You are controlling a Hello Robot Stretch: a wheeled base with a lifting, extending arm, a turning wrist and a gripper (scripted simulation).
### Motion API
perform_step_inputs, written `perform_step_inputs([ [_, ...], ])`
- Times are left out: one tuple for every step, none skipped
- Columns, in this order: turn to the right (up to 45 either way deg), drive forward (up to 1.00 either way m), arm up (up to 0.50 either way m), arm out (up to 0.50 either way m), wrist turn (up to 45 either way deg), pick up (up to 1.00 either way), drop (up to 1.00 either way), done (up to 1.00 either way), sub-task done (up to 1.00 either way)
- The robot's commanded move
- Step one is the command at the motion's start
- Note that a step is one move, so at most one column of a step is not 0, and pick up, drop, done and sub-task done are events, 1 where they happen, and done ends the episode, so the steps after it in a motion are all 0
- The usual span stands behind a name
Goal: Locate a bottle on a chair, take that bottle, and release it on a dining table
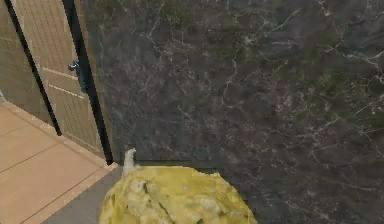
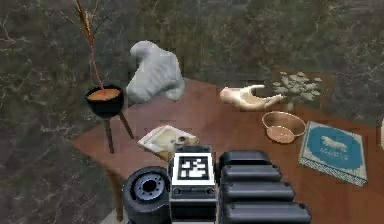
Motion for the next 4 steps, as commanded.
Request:
perform_step_inputs([
  [45.0, 0.0, 0.0, 0.0, 0.0, 0.0, 0.0, 0.0, 0.0],
  [45.0, 0.0, 0.0, 0.0, 0.0, 0.0, 0.0, 0.0, 0.0],
  [15.0, 0.0, 0.0, 0.0, 0.0, 0.0, 0.0, 0.0, 0.0],
  [-45.0, 0.0, 0.0, 0.0, 0.0, 0.0, 0.0, 0.0, 0.0],
])
